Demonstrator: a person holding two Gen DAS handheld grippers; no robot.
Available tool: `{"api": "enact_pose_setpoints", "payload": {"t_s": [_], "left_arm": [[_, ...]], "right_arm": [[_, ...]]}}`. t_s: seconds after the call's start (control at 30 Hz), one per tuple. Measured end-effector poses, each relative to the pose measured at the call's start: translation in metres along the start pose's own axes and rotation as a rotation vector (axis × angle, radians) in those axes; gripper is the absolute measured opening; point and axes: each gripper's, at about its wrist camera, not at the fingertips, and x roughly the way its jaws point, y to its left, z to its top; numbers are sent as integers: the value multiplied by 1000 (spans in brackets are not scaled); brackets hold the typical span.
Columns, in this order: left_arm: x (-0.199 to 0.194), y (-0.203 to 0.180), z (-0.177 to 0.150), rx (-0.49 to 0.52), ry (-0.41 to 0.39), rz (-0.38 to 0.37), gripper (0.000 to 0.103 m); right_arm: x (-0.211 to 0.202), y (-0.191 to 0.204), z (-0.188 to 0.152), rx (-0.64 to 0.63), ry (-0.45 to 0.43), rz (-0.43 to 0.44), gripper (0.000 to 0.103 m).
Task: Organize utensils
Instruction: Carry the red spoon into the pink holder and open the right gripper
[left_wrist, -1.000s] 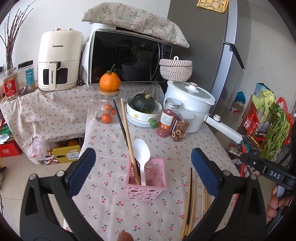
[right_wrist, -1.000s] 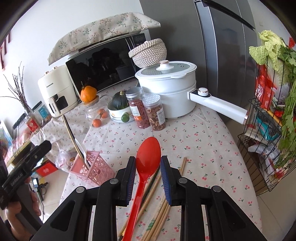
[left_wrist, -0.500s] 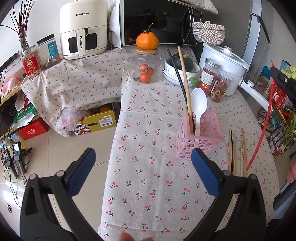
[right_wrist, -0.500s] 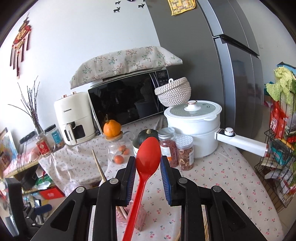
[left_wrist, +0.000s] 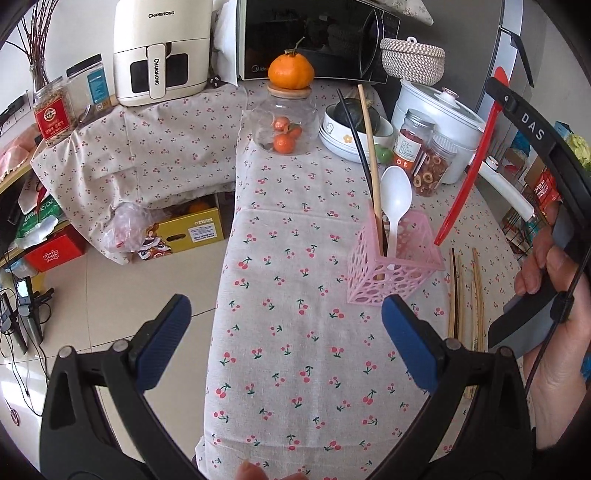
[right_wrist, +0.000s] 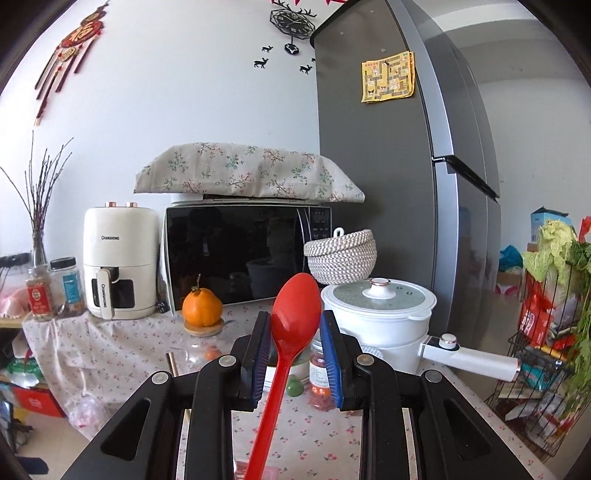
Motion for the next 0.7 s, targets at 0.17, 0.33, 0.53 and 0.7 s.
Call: {"api": "enact_pose_setpoints", "payload": {"t_s": [0.17,0.33,0.53,0.7], "left_arm": [[3,3,0,-7,11,6,102],[3,5,0,-13,10,7,102],[3,5,0,-10,11,7,102],[3,6,0,-8,10,7,102]], "right_arm": [[9,5,-13,-14,19,-14,27],[11,9,-21,-22,42,-3,28],[9,14,-25,-31,59,28,28],[8,14,-25,-33,66,39,28]]}}
